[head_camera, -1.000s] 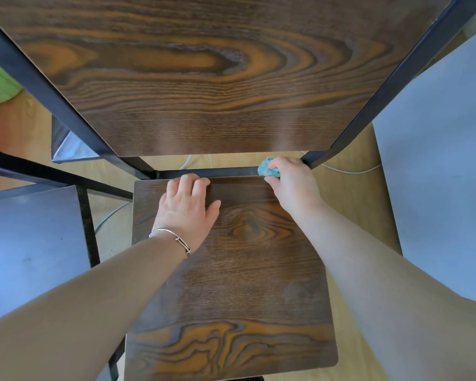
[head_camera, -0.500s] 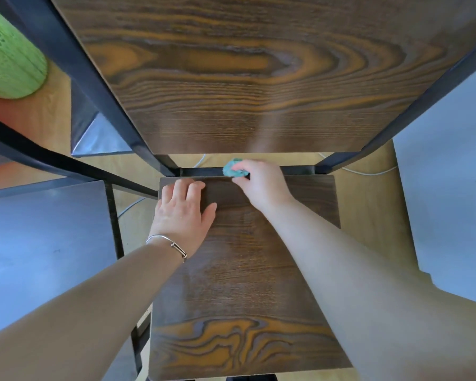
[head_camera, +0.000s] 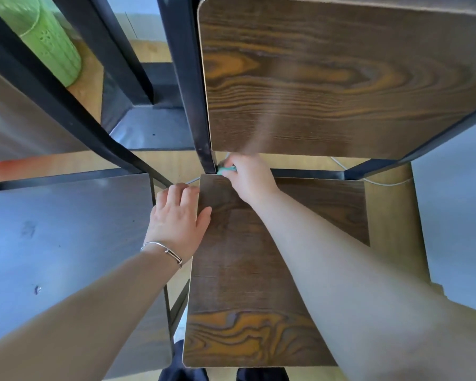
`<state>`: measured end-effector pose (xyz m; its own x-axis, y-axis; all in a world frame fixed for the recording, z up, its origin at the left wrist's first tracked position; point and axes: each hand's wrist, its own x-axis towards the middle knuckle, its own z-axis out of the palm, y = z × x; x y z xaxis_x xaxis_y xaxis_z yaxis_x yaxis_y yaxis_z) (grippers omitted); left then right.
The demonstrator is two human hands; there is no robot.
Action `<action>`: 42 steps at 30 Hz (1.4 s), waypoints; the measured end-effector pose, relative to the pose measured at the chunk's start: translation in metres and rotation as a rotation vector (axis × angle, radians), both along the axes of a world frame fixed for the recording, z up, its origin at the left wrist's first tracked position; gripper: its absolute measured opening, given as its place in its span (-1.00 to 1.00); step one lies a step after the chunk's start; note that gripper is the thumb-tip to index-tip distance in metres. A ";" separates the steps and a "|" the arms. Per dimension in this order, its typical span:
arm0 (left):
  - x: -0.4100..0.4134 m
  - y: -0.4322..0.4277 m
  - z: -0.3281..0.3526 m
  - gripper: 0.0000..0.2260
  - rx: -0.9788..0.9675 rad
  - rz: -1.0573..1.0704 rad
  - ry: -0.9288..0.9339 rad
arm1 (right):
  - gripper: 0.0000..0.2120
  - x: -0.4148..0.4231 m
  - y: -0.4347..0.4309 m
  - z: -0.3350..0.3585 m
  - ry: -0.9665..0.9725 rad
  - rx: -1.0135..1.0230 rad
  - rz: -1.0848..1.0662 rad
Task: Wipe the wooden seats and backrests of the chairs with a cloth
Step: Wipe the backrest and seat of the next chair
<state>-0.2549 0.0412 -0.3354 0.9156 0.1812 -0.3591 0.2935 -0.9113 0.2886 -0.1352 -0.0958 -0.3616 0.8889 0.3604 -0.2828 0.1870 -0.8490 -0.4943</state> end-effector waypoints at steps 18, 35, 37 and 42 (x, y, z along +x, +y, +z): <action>-0.021 -0.007 0.008 -0.54 0.030 -0.115 0.066 | -0.87 -0.110 -0.074 0.005 -0.126 0.085 -0.119; -0.020 0.001 0.007 -0.55 -0.002 -0.070 0.022 | -0.78 -0.034 -0.104 0.003 -0.049 -0.001 -0.597; -0.026 0.006 0.007 -0.56 0.018 -0.080 0.037 | -0.76 -0.043 -0.072 0.001 -0.053 0.018 -0.528; -0.040 0.024 0.006 -0.55 0.009 -0.041 0.040 | -0.79 -0.095 0.003 -0.008 -0.041 0.122 -0.234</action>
